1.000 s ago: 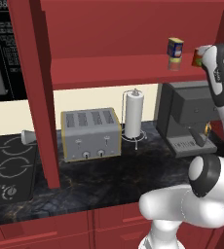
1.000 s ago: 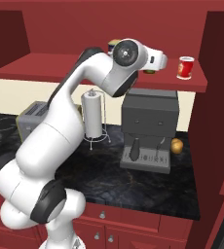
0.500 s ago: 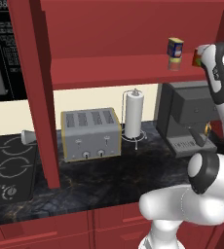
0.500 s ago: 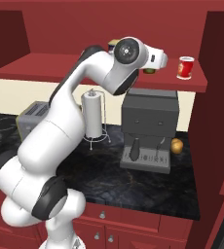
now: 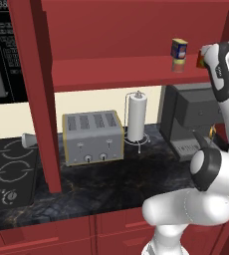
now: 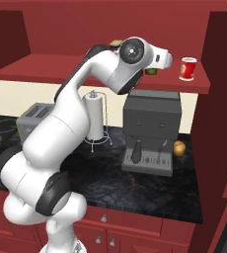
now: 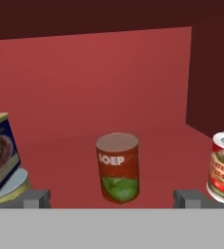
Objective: Stack two cans on top of the other two cans in the cabinet.
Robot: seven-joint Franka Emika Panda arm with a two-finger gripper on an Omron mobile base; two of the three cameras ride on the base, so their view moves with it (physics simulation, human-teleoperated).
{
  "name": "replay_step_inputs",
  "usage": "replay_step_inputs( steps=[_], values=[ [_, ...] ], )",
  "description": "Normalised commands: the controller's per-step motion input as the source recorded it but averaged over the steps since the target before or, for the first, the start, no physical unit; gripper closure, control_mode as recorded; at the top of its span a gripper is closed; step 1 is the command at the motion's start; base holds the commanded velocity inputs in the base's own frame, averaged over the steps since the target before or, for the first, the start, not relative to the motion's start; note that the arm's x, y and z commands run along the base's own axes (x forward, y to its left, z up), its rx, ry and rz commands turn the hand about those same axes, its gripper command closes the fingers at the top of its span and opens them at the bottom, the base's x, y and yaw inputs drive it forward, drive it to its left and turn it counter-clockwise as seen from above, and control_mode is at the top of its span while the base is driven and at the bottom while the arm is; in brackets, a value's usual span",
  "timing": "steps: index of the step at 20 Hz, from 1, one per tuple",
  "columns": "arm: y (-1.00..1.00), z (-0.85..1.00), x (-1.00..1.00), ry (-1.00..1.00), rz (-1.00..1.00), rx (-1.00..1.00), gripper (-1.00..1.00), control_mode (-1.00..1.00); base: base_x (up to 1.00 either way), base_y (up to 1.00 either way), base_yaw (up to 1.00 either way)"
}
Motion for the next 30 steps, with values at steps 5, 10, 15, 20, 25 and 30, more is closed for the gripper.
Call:
replay_step_inputs(
  steps=[5, 10, 15, 20, 25, 30],
  values=[
    [-0.04, -0.02, 0.02, 0.00, 0.00, 0.00, -1.00, -1.00, 0.00, 0.00, 0.00],
    [-0.01, -0.04, 0.04, 0.00, 0.00, 0.00, -1.00, -1.00, 0.00, 0.00, 0.00],
    [0.00, -0.11, 0.13, 0.00, 0.00, 0.00, -1.00, -1.00, 0.00, 0.00, 0.00],
    [0.00, -0.12, 0.09, 0.00, 0.00, 0.00, -1.00, -1.00, 0.00, 0.00, 0.00],
    [0.00, -0.05, 0.15, 0.00, 0.00, 0.00, -1.00, -1.00, 0.00, 0.00, 0.00],
    [0.00, -0.02, 0.22, 0.00, 0.00, 0.00, -1.00, -1.00, 0.00, 0.00, 0.00]
  ],
)
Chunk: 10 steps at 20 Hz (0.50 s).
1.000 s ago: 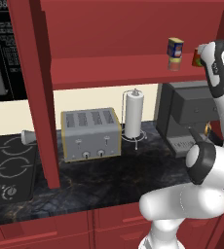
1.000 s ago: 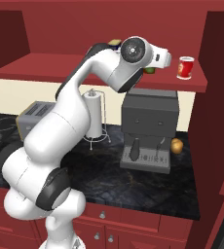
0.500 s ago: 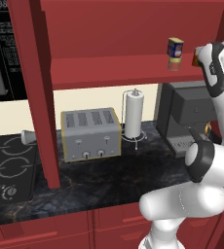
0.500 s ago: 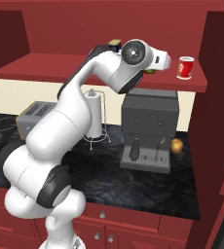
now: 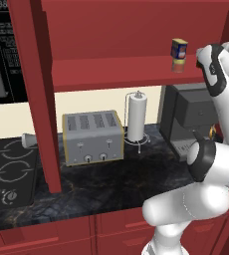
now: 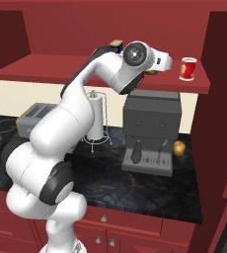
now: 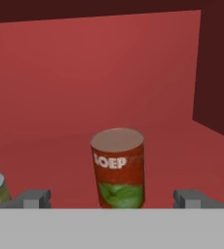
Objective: Stack two cans on top of the other two cans in the cabinet.
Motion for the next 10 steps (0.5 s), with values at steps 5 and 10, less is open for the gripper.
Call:
replay_step_inputs(
  steps=[5, 10],
  values=[
    [-0.01, 0.00, 0.25, 0.00, 0.00, 0.00, -1.00, -1.00, 0.00, 0.00, 0.00],
    [-0.07, 0.00, 0.20, 0.00, 0.00, 0.00, -1.00, -1.00, 0.00, 0.00, 0.00]
  ],
)
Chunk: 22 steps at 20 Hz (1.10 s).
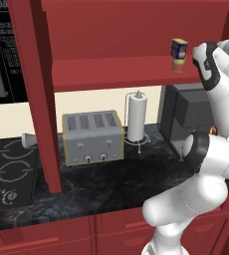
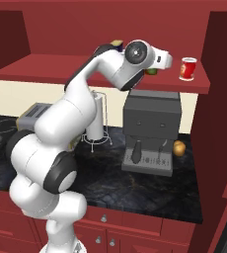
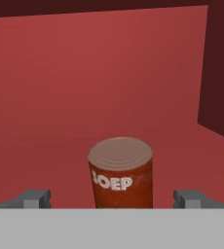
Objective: Stack two cans on top of the other two cans in the cabinet.
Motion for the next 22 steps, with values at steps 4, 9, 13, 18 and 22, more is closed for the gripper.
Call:
replay_step_inputs(
  steps=[4, 9, 13, 18, 22],
  values=[
    [-0.14, 0.00, 0.04, 0.00, 0.00, 0.00, -1.00, -1.00, 0.00, 0.00, 0.00],
    [-0.07, -0.02, 0.04, 0.00, 0.00, 0.00, -1.00, -1.00, 0.00, 0.00, 0.00],
    [0.00, -0.04, 0.02, 0.00, 0.00, 0.00, -1.00, -1.00, 0.00, 0.00, 0.00],
    [0.00, -0.06, 0.01, 0.00, 0.00, 0.00, -1.00, -1.00, 0.00, 0.00, 0.00],
    [0.00, -0.06, 0.06, 0.00, 0.00, 0.00, -1.00, -1.00, 0.00, 0.00, 0.00]
  ],
)
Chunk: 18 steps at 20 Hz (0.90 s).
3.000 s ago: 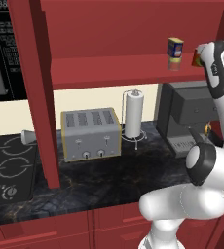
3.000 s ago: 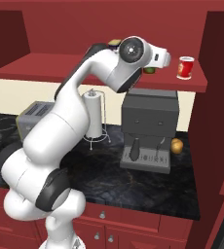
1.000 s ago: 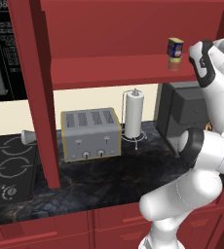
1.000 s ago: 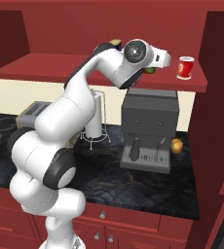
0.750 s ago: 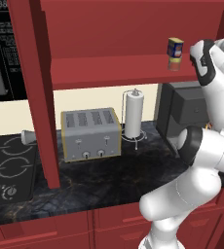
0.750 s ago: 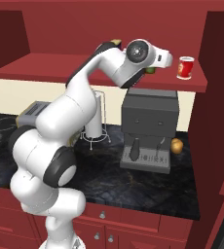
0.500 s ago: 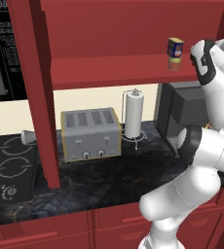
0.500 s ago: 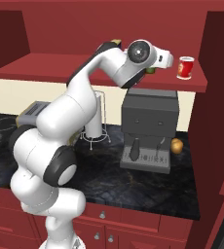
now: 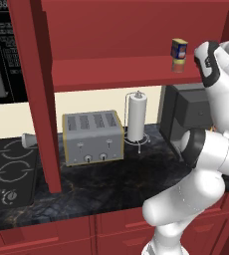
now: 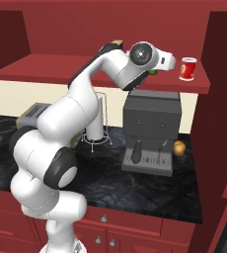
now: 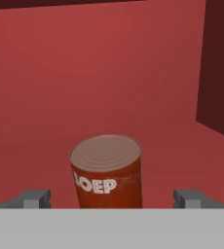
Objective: Stack two cans on top of the other two cans in the cabinet.
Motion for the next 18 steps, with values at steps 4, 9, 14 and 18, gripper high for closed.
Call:
replay_step_inputs(
  steps=[4, 9, 14, 18],
  values=[
    [0.00, -0.09, 0.08, 0.00, 0.00, 0.00, -1.00, -1.00, 0.00, 0.00, 0.00],
    [0.00, -0.15, 0.07, 0.00, 0.00, 0.00, -1.00, -1.00, 0.00, 0.00, 0.00],
    [0.00, -0.12, 0.08, 0.00, 0.00, 0.00, -1.00, -1.00, 0.00, 0.00, 0.00],
    [0.00, -0.04, 0.13, 0.00, 0.00, 0.00, -1.00, -1.00, 0.00, 0.00, 0.00]
  ],
)
